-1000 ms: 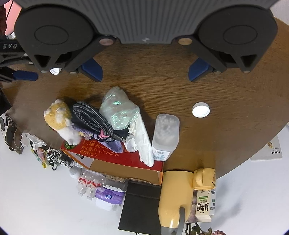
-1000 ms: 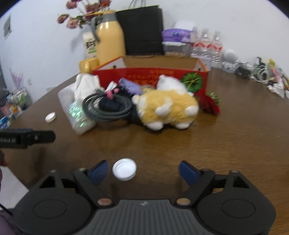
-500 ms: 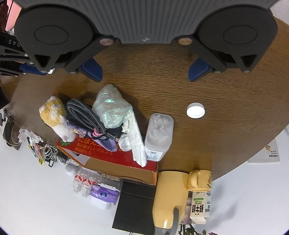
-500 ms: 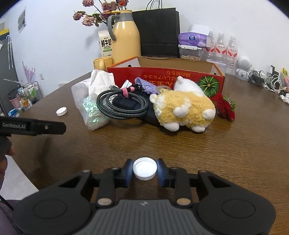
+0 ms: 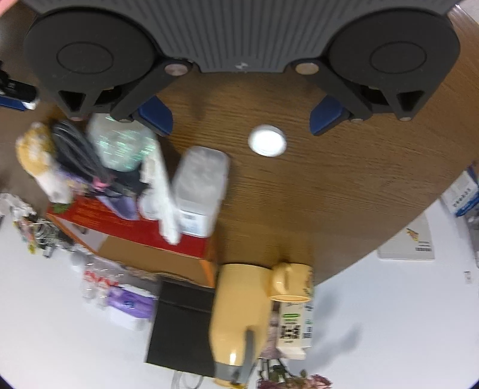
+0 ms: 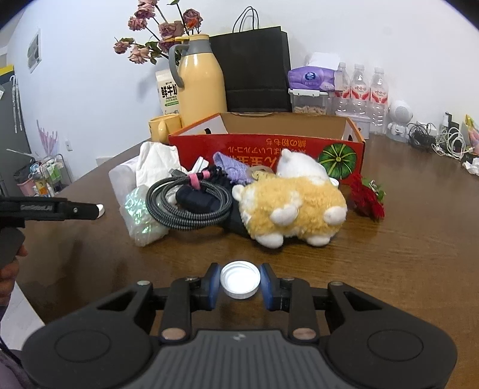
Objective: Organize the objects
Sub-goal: 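Grasp the white bottle cap with the right gripper, then grasp the second white bottle cap with the left gripper, then carry both caps into the cardboard box and open both grippers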
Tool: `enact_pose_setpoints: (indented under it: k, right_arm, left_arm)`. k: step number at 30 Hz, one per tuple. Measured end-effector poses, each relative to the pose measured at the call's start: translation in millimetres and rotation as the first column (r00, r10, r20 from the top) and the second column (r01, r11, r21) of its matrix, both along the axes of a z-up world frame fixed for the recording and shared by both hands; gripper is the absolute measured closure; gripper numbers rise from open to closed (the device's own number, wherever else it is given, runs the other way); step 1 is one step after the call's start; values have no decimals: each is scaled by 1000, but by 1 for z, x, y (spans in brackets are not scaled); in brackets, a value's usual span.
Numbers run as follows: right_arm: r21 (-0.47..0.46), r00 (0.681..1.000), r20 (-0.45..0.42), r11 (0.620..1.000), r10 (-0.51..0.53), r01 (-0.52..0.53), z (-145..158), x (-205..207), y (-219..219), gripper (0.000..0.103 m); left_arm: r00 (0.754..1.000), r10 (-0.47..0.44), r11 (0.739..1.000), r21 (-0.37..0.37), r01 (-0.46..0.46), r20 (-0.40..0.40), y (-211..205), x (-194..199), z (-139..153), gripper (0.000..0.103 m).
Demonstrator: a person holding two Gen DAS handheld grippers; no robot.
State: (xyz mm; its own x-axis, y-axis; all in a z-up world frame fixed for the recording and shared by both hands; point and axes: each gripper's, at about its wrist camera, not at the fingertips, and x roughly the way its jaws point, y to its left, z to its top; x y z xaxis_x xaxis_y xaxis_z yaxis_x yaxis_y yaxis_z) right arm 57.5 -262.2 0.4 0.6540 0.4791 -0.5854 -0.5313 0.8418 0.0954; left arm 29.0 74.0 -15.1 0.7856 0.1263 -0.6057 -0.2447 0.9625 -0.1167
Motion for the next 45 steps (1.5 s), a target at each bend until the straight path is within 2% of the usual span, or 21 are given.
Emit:
enact_pose_setpoints:
  k: [1,5,7,10,12,18,23,27,31,35,38,40,45]
  right_arm:
    - [1,1000,1,1000,0,0,0,2,1,76]
    - [4,1000,5,1000,2,-2,1,9,4,76]
    - [4,1000,3,1000,2,-2,1,12,6,76]
    - [4,1000,1,1000,0,0,1,14,7,76]
    - [5,1000,2,1000,-2,2,1,16,7,76]
    - [7,1000,10,1000,9,-9,5,17,9,76]
    - [19,998,59,1000,19,-21,21,15,6,76]
    - [27,990,137,999,30,-34,43,18,5,76]
    - [27,977,214,999,22,-28,65,37,9,76]
    - [31,964,264,999,4,-12,84,72,16,76]
    - [38,959,284,999,-17,7,95,105,26,76]
    - [53,960,279,998,-33,18,99,127,35,76]
    - [50,967,248,998,-49,38,99,180,60,76]
  left_arm:
    - [1000,14,1000,6,-14,-4,4,3,-2,9]
    - [998,56,998,10,-55,-35,22,16,-12,27]
    - [998,59,998,25,-58,-26,25,19,-13,30]
    - [999,29,999,19,-29,-16,25,22,-13,51]
    - [1000,10,999,35,-9,-12,22,22,-14,74]
    - [1000,-12,1000,25,12,19,17,17,-8,74]
    - [993,-31,999,41,27,114,12,15,21,74]
    - [975,-78,996,66,66,209,3,27,52,74]
    - [946,-138,989,86,117,295,-15,50,81,74]
    - [916,-199,979,103,174,349,-43,80,106,74]
    - [906,-221,975,112,193,362,-61,106,114,74]
    - [909,-215,976,98,193,357,-71,130,116,74]
    - [940,-155,988,40,150,303,-83,191,106,74]
